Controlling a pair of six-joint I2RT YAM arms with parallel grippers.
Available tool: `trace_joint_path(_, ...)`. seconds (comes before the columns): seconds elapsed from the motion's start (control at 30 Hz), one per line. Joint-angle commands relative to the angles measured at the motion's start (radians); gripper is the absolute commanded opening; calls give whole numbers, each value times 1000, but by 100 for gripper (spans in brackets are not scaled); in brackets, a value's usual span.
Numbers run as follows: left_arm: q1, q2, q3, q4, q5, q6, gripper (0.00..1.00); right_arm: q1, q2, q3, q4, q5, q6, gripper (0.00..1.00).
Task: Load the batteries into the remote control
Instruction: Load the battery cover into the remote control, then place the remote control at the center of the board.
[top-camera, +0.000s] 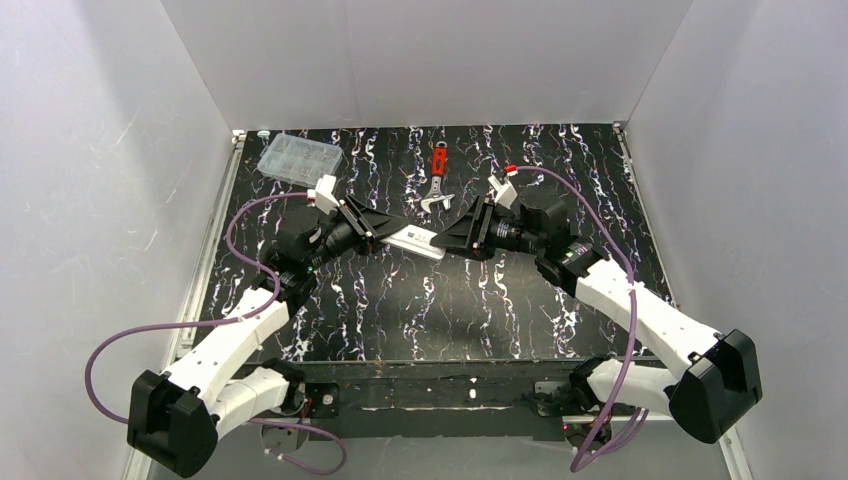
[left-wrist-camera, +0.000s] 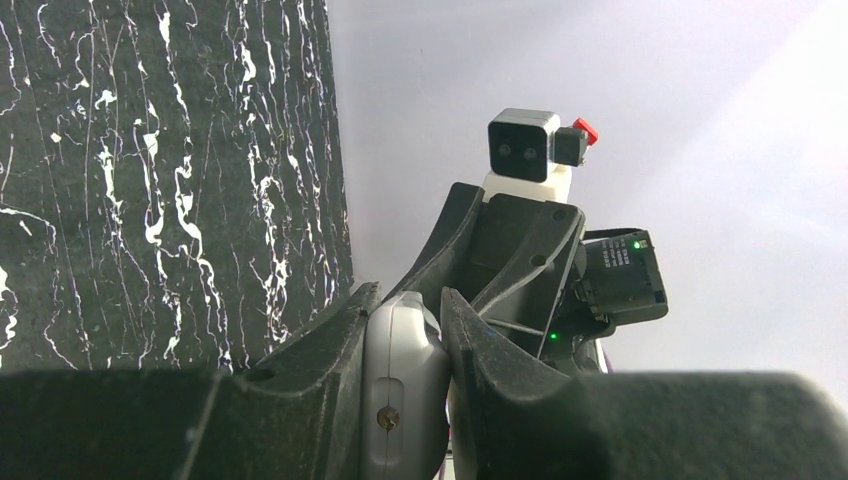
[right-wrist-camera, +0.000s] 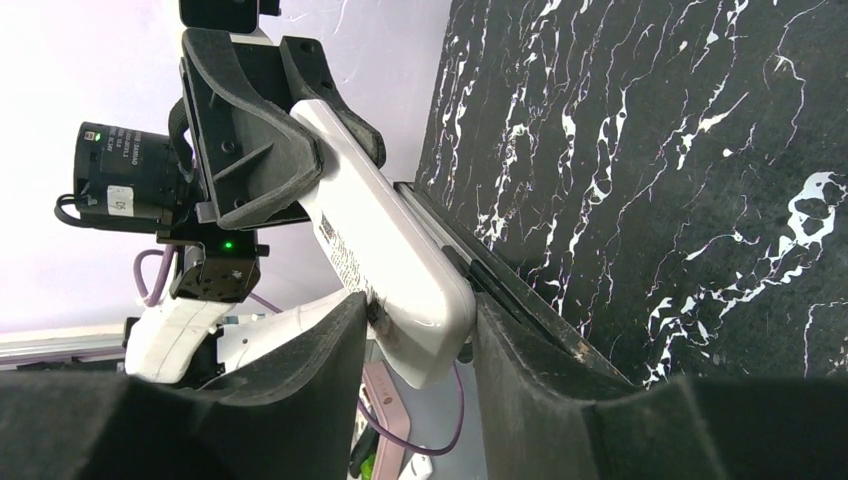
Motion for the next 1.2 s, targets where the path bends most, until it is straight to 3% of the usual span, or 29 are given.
trace_joint_path(0.0, -3, -25, 36, 67, 23, -3, 0, 4, -5, 40, 0, -8, -58, 53)
trace_joint_path(0.1, -3, -20, 38, 67, 20, -3, 0, 5, -30, 9, 52, -7, -34, 67)
trace_joint_path(0.23, -1, 1, 57, 80, 10, -4, 0, 5, -76, -89, 219, 13, 47, 77)
trace_joint_path(0.5, -1, 41, 92, 120, -1, -33, 0, -14, -33, -129, 436, -6, 168, 81)
trace_joint_path(0.73, -1, 46, 115, 112, 5, -38, 0, -21, 60, -118, 625, -16, 259, 76)
trace_joint_path(1.0, 0, 47, 114, 109, 4, -32, 0, -23, 134, -117, 776, -56, 345, 55)
trace_joint_path(1.17, 3, 41, 108, 99, -5, -14, 0, -24, 141, -123, 787, -70, 351, 54)
